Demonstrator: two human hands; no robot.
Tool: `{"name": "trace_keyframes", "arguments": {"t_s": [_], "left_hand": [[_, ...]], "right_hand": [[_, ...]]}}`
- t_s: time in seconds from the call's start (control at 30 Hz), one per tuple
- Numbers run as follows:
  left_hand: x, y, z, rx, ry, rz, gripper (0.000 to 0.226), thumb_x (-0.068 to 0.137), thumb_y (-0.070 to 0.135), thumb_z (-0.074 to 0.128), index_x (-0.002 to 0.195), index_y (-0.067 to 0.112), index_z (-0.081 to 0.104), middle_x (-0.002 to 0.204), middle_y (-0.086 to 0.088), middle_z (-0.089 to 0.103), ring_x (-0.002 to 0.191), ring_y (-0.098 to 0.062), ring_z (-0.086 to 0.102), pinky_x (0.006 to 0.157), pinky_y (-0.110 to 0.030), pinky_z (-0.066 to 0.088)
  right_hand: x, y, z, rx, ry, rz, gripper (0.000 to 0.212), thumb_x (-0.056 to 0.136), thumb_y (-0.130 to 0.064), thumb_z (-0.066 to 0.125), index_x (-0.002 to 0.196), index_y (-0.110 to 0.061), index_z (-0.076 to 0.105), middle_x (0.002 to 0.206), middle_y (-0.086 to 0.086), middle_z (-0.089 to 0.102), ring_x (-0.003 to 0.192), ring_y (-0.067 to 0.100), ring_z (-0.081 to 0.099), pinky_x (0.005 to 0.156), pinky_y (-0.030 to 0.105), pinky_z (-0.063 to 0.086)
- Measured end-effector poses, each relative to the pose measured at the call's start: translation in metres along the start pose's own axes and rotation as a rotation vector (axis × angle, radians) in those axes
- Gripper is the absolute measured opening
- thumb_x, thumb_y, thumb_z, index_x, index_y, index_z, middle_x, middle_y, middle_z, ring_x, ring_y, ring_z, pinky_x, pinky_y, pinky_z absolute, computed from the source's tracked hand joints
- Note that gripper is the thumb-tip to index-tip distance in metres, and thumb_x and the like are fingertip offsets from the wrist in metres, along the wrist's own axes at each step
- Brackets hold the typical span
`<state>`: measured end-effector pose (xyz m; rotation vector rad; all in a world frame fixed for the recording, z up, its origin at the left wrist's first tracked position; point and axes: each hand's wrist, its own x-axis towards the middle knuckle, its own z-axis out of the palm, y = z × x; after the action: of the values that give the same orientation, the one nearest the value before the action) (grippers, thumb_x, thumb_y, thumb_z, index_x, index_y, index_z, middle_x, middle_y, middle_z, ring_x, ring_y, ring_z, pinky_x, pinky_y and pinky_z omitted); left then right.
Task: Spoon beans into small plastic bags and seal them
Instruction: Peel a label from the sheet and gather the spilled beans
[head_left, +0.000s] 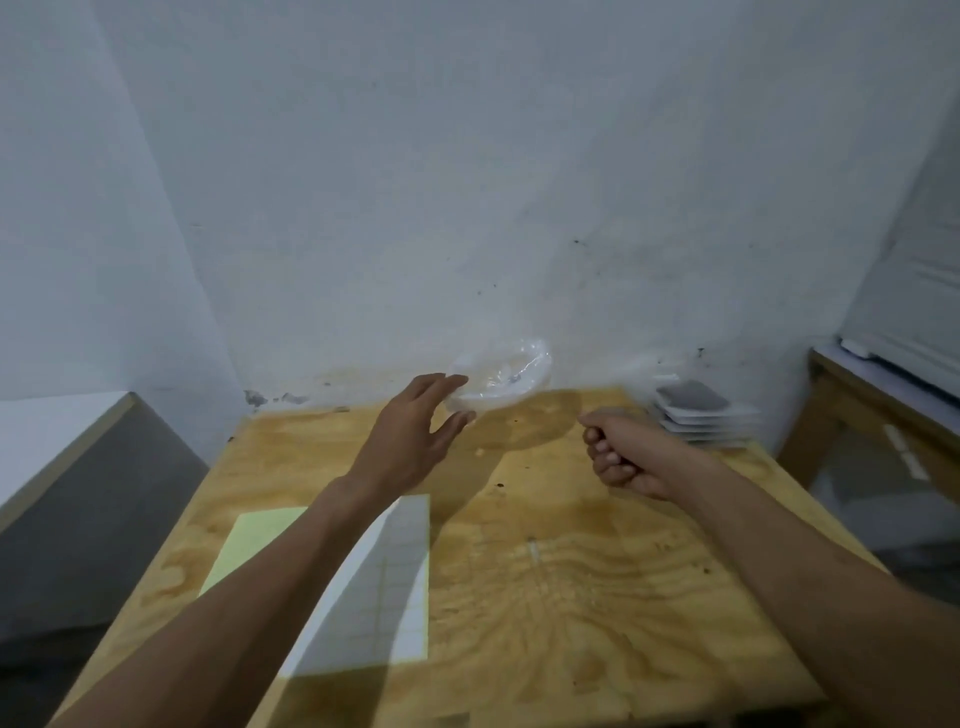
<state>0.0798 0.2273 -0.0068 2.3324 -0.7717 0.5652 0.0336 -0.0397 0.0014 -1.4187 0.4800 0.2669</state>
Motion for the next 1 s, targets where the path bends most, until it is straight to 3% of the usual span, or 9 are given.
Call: {"name": "trace_keyframes", "arguments": {"t_s": [0.1, 0.23, 0.33, 0.4, 0.57, 0.63, 0.73, 0.83, 1.0], "left_hand": [[0.008, 0.034, 0.022, -0.087, -0.024, 0.069, 0.043, 0.095, 0.03, 0.071, 0.134, 0.012, 0.065, 0.13, -0.009, 0.066, 0.109, -0.024, 0.066, 0.087, -0.023, 0.044], [0.018, 0.093, 0.062, -0.191, -0.069, 0.192, 0.042, 0.093, 0.028, 0.074, 0.131, 0.011, 0.067, 0.125, -0.008, 0.067, 0.101, -0.023, 0.067, 0.084, -0.018, 0.042], [0.022, 0.142, 0.093, -0.273, -0.118, 0.306, 0.042, 0.092, 0.027, 0.075, 0.13, 0.011, 0.068, 0.122, -0.008, 0.068, 0.098, -0.023, 0.065, 0.083, -0.015, 0.039], [0.021, 0.177, 0.114, -0.335, -0.155, 0.376, 0.043, 0.092, 0.027, 0.075, 0.131, 0.011, 0.067, 0.122, -0.008, 0.068, 0.101, -0.023, 0.066, 0.084, -0.02, 0.043], [0.004, 0.262, 0.159, -0.511, -0.251, 0.515, 0.042, 0.093, 0.026, 0.074, 0.132, 0.011, 0.066, 0.123, -0.009, 0.068, 0.104, -0.021, 0.065, 0.091, -0.03, 0.052], [-0.007, 0.292, 0.174, -0.57, -0.309, 0.536, 0.042, 0.094, 0.027, 0.073, 0.132, 0.011, 0.066, 0.124, -0.009, 0.068, 0.103, -0.022, 0.064, 0.09, -0.026, 0.049], [-0.031, 0.332, 0.197, -0.632, -0.37, 0.56, 0.042, 0.094, 0.027, 0.072, 0.133, 0.011, 0.066, 0.126, -0.011, 0.067, 0.105, -0.026, 0.065, 0.092, -0.032, 0.052], [-0.065, 0.361, 0.221, -0.622, -0.479, 0.568, 0.042, 0.096, 0.026, 0.069, 0.135, 0.01, 0.063, 0.134, -0.013, 0.063, 0.118, -0.029, 0.061, 0.098, -0.032, 0.044], [-0.136, 0.359, 0.275, -0.468, -0.75, 0.536, 0.046, 0.099, 0.023, 0.063, 0.143, 0.013, 0.056, 0.137, -0.014, 0.06, 0.124, -0.031, 0.058, 0.102, -0.037, 0.045]], "right_hand": [[-0.034, -0.001, -0.026, -0.085, -0.013, -0.003, 0.035, 0.102, -0.029, 0.054, 0.071, -0.016, 0.045, 0.057, -0.005, 0.034, 0.039, 0.004, 0.029, 0.03, 0.015, 0.02], [-0.096, 0.002, -0.07, -0.242, 0.028, -0.067, 0.029, 0.092, -0.029, 0.071, 0.076, -0.017, 0.05, 0.059, -0.003, 0.04, 0.046, 0.005, 0.034, 0.035, 0.015, 0.026], [-0.146, 0.013, -0.105, -0.381, 0.023, -0.097, 0.027, 0.087, -0.019, 0.078, 0.073, -0.017, 0.055, 0.061, -0.001, 0.043, 0.048, 0.007, 0.036, 0.042, 0.016, 0.031], [-0.176, 0.024, -0.13, -0.427, 0.025, -0.118, 0.026, 0.086, -0.011, 0.078, 0.07, -0.016, 0.058, 0.062, -0.001, 0.046, 0.051, 0.008, 0.039, 0.049, 0.018, 0.035], [-0.24, 0.067, -0.185, -0.459, 0.193, -0.103, 0.006, 0.089, -0.004, 0.072, 0.085, -0.004, 0.068, 0.065, 0.0, 0.055, 0.052, 0.009, 0.045, 0.052, 0.019, 0.039], [-0.259, 0.091, -0.206, -0.453, 0.243, -0.075, 0.02, 0.09, 0.0, 0.068, 0.073, -0.01, 0.066, 0.063, 0.001, 0.054, 0.051, 0.009, 0.044, 0.053, 0.021, 0.037], [-0.281, 0.128, -0.235, -0.499, 0.355, 0.031, 0.027, 0.088, -0.006, 0.07, 0.063, -0.012, 0.06, 0.061, 0.004, 0.051, 0.052, 0.012, 0.045, 0.057, 0.027, 0.038], [-0.293, 0.172, -0.257, -0.45, 0.474, 0.184, 0.033, 0.088, -0.002, 0.07, 0.061, -0.011, 0.054, 0.049, -0.005, 0.052, 0.043, 0.007, 0.046, 0.054, 0.023, 0.041], [-0.274, 0.259, -0.272, -0.412, 0.594, 0.368, 0.011, 0.086, -0.001, 0.069, 0.078, -0.005, 0.063, 0.069, 0.01, 0.059, 0.051, 0.012, 0.054, 0.058, 0.023, 0.049]]}}
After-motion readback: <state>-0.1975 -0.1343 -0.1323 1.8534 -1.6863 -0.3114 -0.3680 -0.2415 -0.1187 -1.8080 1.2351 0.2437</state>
